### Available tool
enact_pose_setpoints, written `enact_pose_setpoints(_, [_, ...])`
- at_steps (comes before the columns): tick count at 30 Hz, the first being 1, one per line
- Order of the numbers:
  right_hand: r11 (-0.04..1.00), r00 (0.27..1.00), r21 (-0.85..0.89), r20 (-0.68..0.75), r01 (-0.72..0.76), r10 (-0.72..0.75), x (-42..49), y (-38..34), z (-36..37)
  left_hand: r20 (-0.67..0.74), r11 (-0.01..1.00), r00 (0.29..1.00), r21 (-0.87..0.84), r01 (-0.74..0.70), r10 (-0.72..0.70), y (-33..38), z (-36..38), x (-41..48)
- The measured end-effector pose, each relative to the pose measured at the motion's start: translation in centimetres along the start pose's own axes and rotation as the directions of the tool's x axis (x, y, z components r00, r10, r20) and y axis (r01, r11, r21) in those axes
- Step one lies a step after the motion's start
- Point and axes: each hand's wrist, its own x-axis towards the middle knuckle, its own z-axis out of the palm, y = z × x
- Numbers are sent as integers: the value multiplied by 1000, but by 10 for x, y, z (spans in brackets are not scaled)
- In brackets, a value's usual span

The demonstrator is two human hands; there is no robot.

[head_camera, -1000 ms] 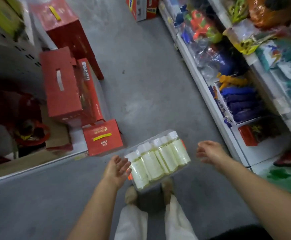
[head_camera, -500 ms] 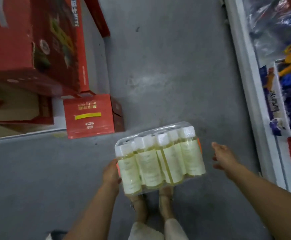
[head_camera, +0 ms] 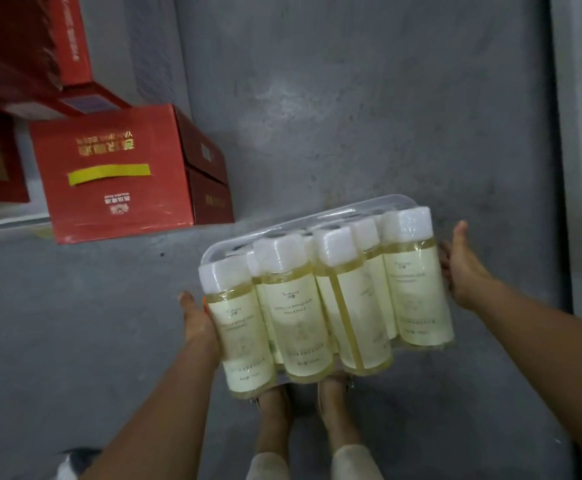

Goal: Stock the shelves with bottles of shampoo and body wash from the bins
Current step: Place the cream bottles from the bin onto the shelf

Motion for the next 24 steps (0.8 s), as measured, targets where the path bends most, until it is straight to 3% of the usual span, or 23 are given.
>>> enact_pose_setpoints(6, [997, 997, 39, 15, 72, -73, 2, 9, -13, -62, 985, 986, 93, -146, 152, -6, -16, 11])
enact_pose_setpoints(12, [992, 980, -58, 171, 109, -98, -19, 0, -5, 205, 940, 950, 199, -277, 236, -10, -20, -17])
enact_pose_setpoints(15, [979, 956, -125, 266, 163, -125, -28, -1, 2, 255, 893, 929, 298, -338, 266, -12, -19, -17])
enact_pose_setpoints(21, [930, 947, -215, 190, 297, -258, -27, 7, 4, 264, 854, 925, 375, -361, 275, -10, -18, -20])
enact_pose_setpoints(24, [919, 959, -279, 129, 278, -251, -15, 11, 0, 254, 844, 934, 416, -339, 250, -6, -20, -19])
